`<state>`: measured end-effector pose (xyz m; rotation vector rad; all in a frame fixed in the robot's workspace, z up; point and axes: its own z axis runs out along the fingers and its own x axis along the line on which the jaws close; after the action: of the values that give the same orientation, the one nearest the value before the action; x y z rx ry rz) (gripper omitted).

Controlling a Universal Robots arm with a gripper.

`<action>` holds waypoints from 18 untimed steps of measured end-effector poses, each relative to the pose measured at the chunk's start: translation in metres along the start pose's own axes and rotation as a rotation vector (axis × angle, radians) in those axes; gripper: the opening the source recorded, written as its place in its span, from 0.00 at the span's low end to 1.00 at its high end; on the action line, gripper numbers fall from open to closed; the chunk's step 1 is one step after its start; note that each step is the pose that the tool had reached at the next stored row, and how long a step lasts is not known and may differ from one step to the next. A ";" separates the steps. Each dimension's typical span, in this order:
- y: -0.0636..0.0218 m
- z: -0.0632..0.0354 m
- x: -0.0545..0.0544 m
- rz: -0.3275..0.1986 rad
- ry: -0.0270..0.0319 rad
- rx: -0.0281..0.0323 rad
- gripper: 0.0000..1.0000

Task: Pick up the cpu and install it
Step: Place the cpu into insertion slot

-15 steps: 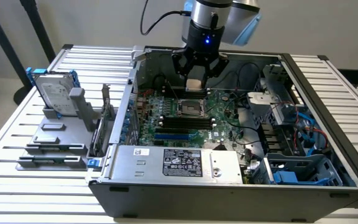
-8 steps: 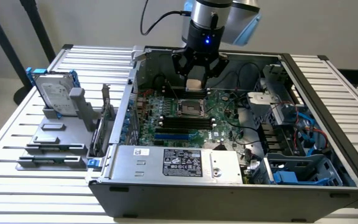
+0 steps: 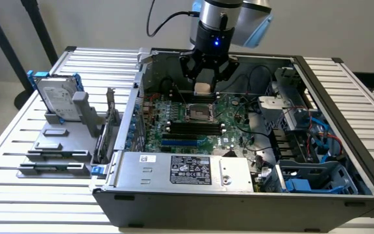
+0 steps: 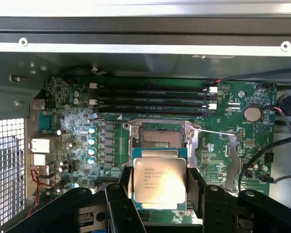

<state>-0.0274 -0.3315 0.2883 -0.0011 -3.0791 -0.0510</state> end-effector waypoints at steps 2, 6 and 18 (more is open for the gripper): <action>0.0000 0.0006 0.001 0.021 -0.0008 -0.0014 0.55; -0.0001 0.0026 0.001 0.085 -0.0029 -0.0053 0.55; -0.0004 0.0107 0.001 0.283 -0.0018 -0.0169 0.55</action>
<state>-0.0287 -0.3315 0.2777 -0.4359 -3.0455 -0.0629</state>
